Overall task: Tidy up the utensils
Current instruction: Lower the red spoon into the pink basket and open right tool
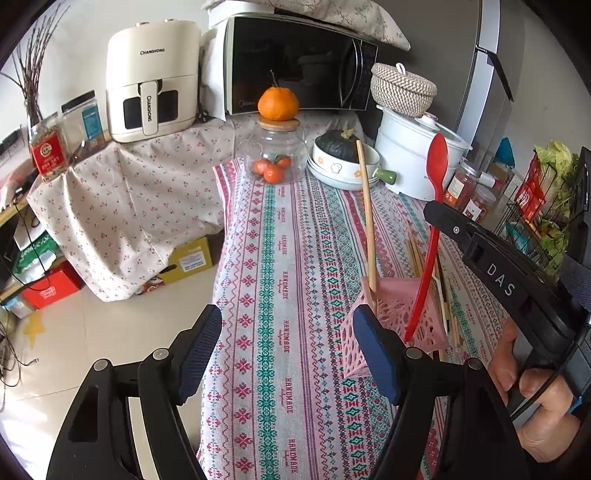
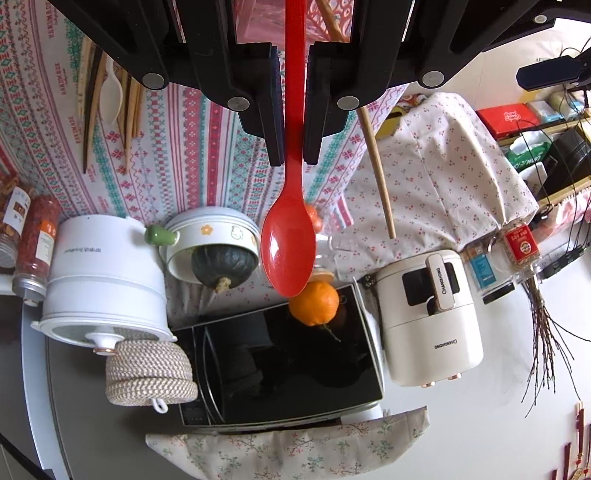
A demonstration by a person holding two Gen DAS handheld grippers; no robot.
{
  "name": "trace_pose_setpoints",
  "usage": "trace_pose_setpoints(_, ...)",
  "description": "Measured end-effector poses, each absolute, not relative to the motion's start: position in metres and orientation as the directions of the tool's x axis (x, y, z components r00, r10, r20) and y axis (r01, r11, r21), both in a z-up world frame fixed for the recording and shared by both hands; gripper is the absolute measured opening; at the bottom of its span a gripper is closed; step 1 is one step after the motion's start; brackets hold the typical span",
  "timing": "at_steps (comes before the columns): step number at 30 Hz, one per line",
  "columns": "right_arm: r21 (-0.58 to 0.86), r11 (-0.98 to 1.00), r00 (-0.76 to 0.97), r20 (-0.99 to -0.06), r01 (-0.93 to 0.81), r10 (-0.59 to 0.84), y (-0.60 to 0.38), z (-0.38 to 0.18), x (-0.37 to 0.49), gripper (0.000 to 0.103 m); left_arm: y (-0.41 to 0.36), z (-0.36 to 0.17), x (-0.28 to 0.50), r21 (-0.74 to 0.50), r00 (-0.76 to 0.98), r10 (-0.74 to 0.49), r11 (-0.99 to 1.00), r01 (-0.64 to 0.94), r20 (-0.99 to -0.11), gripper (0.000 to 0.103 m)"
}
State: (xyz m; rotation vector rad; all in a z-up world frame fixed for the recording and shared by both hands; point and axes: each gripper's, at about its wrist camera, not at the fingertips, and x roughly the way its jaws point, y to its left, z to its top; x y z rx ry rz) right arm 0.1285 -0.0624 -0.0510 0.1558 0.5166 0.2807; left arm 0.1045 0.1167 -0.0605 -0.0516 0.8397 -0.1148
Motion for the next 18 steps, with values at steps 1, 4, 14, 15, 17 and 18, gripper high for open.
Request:
trace_pose_setpoints(1, 0.214, 0.949, 0.829, -0.466, -0.231, 0.307, -0.062, -0.052, 0.126, 0.009, 0.116, -0.061, 0.105, -0.094, 0.659, -0.125, 0.992, 0.082, -0.742, 0.076)
trace_pose_setpoints(4, 0.209, 0.945, 0.813, -0.483, -0.253, 0.325, -0.062, -0.053, 0.123, 0.011, 0.113, -0.063, 0.105, -0.099, 0.648, -0.132, 0.991, 0.087, -0.75, 0.076)
trace_pose_setpoints(14, 0.273, 0.929, 0.766, -0.531, -0.25, 0.362, -0.102, -0.029, 0.108, 0.045, 0.1, -0.067, 0.103, -0.106, 0.614, -0.153, 0.988, 0.112, -0.774, 0.076)
trace_pose_setpoints(15, 0.277, 0.93, 0.76, -0.543, -0.242, 0.359, -0.109, -0.027, 0.108, 0.047, 0.099, -0.068, 0.103, -0.112, 0.61, -0.159, 0.987, 0.114, -0.776, 0.076)
trace_pose_setpoints(17, 0.283, 0.933, 0.743, -0.571, -0.222, 0.35, -0.123, -0.024, 0.109, 0.057, 0.096, -0.068, 0.102, -0.124, 0.599, -0.171, 0.985, 0.119, -0.782, 0.076)
trace_pose_setpoints(18, 0.285, 0.935, 0.736, -0.584, -0.211, 0.343, -0.131, -0.024, 0.109, 0.059, 0.094, -0.067, 0.102, -0.13, 0.595, -0.177, 0.984, 0.122, -0.784, 0.076)
